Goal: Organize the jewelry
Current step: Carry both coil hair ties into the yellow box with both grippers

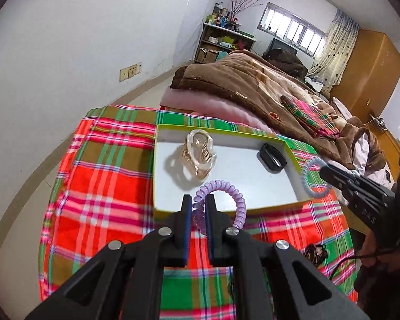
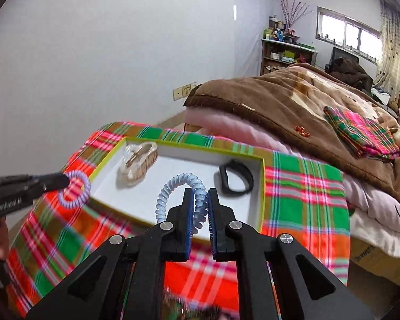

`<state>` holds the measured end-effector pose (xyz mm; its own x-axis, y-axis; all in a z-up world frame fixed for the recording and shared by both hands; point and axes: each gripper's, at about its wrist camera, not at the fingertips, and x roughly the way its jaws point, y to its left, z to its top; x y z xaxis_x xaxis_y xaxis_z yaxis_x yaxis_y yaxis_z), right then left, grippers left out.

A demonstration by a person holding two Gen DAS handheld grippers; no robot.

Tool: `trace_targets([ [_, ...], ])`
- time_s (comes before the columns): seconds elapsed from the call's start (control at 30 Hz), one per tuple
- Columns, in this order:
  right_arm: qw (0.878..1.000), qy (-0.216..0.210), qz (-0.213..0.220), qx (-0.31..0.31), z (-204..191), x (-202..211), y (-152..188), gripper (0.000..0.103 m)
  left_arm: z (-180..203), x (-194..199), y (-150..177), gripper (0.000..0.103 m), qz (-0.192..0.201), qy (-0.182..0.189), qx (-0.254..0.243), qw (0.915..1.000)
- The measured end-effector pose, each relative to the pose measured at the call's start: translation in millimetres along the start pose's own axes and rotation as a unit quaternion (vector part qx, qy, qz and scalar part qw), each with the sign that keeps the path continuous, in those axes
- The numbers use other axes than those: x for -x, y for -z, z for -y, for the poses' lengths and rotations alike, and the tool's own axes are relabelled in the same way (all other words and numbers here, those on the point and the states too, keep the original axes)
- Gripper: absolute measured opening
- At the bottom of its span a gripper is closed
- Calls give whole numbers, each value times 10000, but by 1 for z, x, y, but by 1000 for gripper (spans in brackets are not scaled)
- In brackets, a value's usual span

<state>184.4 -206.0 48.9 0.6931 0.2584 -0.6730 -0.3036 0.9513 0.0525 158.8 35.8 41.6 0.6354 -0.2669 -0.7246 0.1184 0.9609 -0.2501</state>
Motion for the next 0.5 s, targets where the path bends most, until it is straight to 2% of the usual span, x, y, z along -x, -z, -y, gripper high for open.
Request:
trace_targets([
  [0.3,9992,17,-381,-153,6,-62,-30,10,1,-34,-10,10,-190,-45,98,9998],
  [0.43,9980,-39,-589,-224,9,-85,-34,10,0,-43,-8,10,-198,-283,-5,9994],
  [0.5,9972,-77,-715,-229,9,-98,-35,10,-3,-48,-6,10,-274,-279,33,9992],
])
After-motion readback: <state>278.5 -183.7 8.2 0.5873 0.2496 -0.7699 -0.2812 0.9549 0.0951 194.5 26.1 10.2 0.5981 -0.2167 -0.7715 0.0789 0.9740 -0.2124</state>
